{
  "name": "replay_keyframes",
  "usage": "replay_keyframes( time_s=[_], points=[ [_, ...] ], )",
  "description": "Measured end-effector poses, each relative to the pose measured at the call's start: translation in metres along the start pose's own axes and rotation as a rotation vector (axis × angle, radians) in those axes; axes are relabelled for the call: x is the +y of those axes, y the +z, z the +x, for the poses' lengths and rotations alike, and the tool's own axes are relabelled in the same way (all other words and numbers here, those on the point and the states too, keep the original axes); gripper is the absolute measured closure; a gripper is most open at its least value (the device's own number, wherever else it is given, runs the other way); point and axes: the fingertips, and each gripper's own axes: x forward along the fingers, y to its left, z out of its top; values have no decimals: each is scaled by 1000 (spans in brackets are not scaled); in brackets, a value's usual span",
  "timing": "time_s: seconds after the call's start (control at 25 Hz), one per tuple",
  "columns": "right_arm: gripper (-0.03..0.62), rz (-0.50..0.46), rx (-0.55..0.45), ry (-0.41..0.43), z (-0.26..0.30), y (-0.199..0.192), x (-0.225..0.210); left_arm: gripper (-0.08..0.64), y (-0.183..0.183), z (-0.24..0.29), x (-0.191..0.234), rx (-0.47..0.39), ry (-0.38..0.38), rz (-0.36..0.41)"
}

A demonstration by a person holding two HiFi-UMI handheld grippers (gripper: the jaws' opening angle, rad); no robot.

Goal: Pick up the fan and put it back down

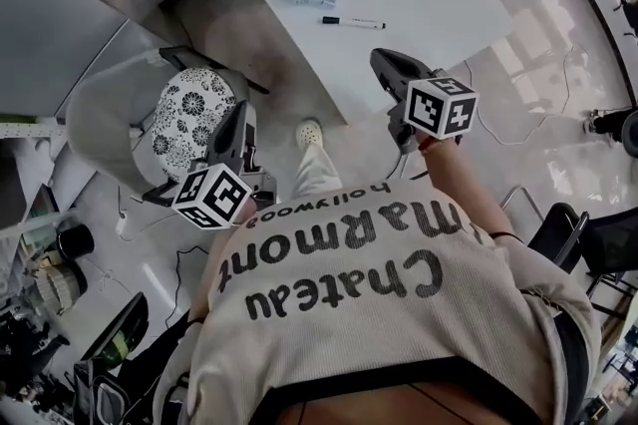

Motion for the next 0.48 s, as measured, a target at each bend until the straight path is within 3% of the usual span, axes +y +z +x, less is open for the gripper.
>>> replay_keyframes(
  time_s=[0.48],
  points=[
    [589,28,-24,-28,83,70,-31,560,61,91,44,6,-18,-14]
  ],
)
